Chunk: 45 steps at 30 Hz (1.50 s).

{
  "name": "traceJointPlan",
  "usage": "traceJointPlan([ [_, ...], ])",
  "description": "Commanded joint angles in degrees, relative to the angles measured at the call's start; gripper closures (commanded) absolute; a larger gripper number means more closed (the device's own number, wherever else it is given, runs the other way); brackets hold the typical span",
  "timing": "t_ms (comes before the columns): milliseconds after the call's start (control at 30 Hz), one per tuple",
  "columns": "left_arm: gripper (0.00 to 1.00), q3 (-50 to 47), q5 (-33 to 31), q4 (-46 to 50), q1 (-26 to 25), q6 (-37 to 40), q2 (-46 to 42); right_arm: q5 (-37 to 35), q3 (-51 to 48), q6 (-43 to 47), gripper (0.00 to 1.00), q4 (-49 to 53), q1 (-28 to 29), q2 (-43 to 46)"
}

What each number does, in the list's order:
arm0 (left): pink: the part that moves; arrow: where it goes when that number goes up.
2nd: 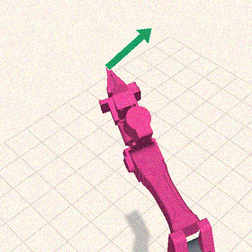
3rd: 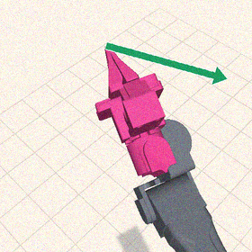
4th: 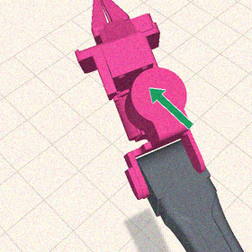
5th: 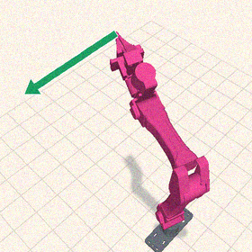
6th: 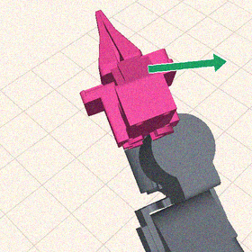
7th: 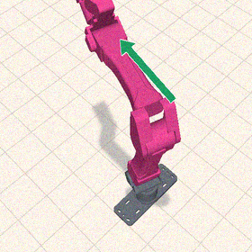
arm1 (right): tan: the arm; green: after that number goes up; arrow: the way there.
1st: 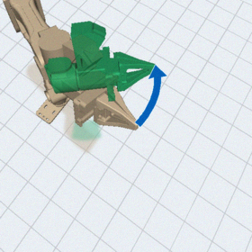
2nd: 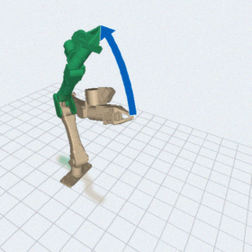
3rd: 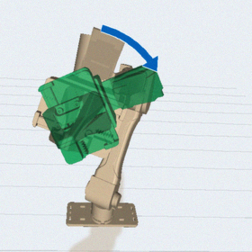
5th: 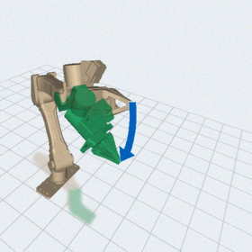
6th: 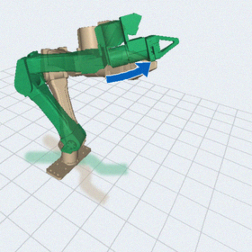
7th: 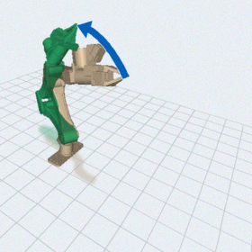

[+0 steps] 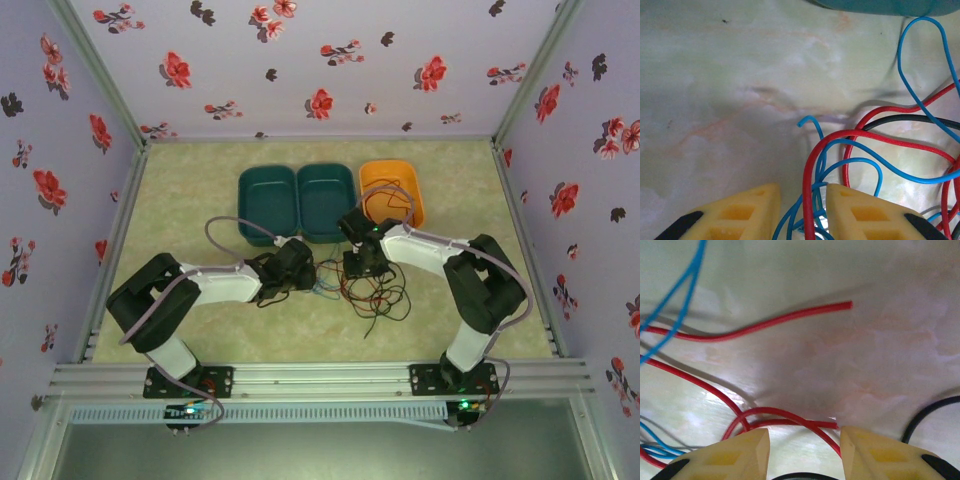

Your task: Untangle the cables

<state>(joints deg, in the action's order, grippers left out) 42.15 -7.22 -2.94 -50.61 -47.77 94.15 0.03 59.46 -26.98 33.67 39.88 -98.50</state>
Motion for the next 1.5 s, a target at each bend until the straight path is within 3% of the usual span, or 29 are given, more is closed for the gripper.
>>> traceJointPlan([
  [0, 0.69, -0.9, 2.9, 6.0, -0.7, -1.3, 0.4, -0.5, -1.6, 0.9, 0.57, 2.1, 0.5, 0.3],
  [433, 0.69, -1.3, 2.9, 6.1, -0.7, -1.5, -0.2, -5.8, -2.1, 2.7, 0.49, 0.8, 0.8, 0.8],
  [667, 0.69, -1.5, 2.9, 6.0, -0.7, -1.4, -0.3, -0.4, -0.9, 6.0, 0.46, -4.4, 0.8, -0.8],
  [1067, 0.68, -1.8, 2.9, 5.7, -0.8, -1.6, -0.5, 2.4, -0.5, 9.2, 0.44, -7.7, 0.8, -4.5],
  [1233, 0.68, -2.3, 2.9, 5.7, -0.9, -1.7, -1.0, 5.8, -0.9, 9.6, 0.57, -8.2, 0.8, -4.7],
  [1467, 0.69, -5.2, 1.2, 5.2, -0.8, -3.7, -4.5, 7.4, -2.5, 8.8, 0.95, -8.9, 3.0, -3.4],
])
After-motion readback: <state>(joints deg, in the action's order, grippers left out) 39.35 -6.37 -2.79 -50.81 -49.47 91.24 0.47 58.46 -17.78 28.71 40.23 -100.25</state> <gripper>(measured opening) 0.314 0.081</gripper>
